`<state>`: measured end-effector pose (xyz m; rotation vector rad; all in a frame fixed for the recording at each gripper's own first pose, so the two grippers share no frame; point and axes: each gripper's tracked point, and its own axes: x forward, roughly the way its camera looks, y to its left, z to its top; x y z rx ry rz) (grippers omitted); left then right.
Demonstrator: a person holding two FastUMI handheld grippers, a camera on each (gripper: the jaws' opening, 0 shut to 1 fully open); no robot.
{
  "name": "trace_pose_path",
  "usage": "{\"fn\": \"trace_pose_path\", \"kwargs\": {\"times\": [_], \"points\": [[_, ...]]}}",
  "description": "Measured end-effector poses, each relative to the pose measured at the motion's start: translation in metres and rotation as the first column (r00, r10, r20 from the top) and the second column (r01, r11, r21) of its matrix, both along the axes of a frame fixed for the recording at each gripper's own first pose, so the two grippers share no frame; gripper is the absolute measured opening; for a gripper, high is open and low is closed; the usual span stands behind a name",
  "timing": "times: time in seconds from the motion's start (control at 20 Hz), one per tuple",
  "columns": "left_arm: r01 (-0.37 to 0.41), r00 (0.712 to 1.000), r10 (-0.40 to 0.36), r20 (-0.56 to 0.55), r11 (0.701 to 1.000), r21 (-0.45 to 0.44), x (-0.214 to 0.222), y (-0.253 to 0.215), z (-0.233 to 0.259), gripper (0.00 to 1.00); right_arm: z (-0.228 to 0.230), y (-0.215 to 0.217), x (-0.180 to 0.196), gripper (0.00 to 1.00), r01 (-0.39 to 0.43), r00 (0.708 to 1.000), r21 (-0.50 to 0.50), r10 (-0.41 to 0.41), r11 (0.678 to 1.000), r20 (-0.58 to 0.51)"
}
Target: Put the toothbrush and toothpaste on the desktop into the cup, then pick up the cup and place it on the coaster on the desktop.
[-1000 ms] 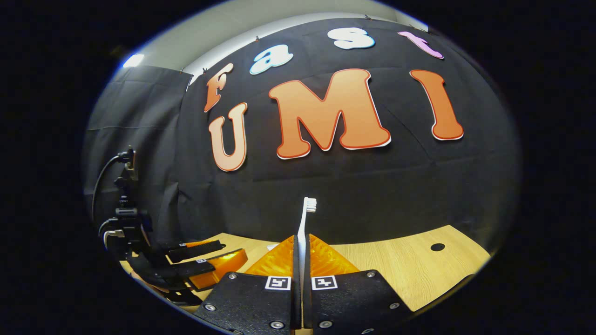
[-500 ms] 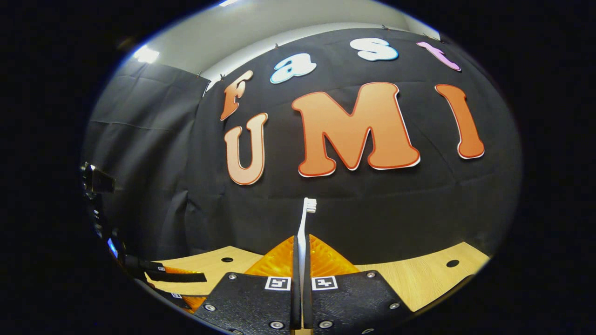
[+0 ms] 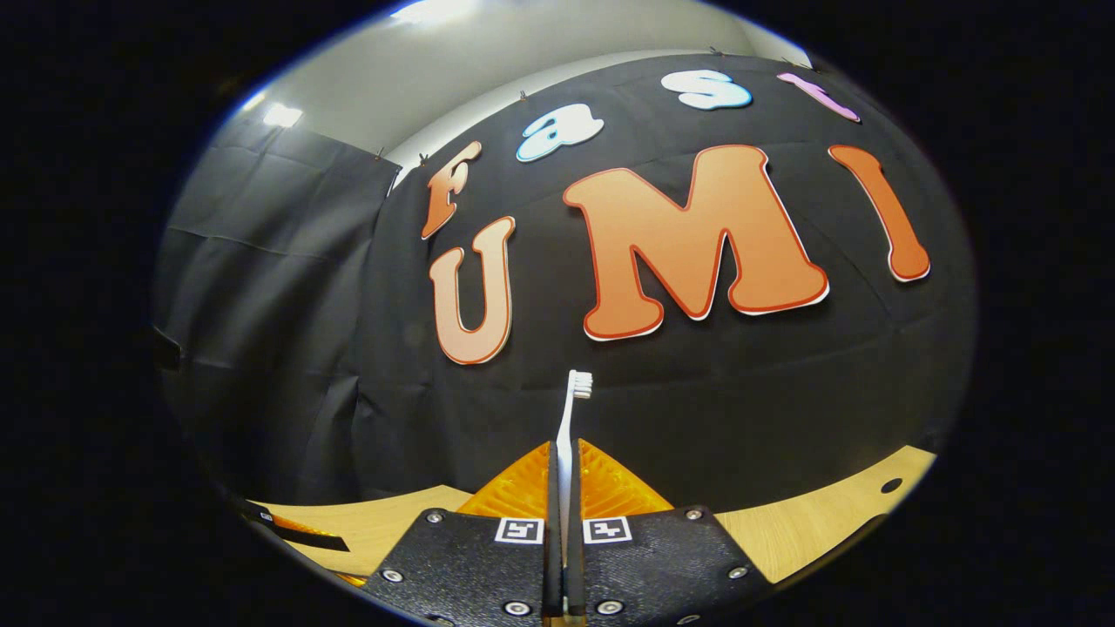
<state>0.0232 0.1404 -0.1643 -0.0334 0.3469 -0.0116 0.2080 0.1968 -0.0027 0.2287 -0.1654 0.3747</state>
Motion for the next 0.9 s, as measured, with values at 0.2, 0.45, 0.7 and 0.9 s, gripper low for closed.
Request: {"fn": "trace_pose_path", "kwargs": {"times": [0.2, 0.45, 0.7, 0.9], "points": [[-0.037, 0.999, 0.037, -0.018, 0.999, -0.003, -0.011, 0.014, -0.010, 0.98, -0.010, 0.001, 0.018, 0.02, 0.009, 1.000, 0.026, -0.009, 1.000, 0.013], [-0.041, 0.998, 0.041, -0.046, 0.999, -0.005, -0.016, 0.014, -0.020, 0.98, -0.030, 0.007, 0.034, 0.02, 0.021, 1.000, 0.045, -0.022, 0.999, 0.014], [-0.039, 0.997, 0.038, -0.073, 0.999, -0.003, -0.018, 0.011, -0.030, 0.98, -0.049, 0.012, 0.043, 0.02, 0.032, 0.999, 0.014, -0.033, 0.999, 0.029], [-0.037, 0.994, 0.037, -0.102, 0.999, -0.001, -0.021, 0.005, -0.041, 0.98, -0.073, 0.012, 0.045, 0.05, 0.040, 0.999, -0.053, -0.040, 0.998, 0.001]]}}
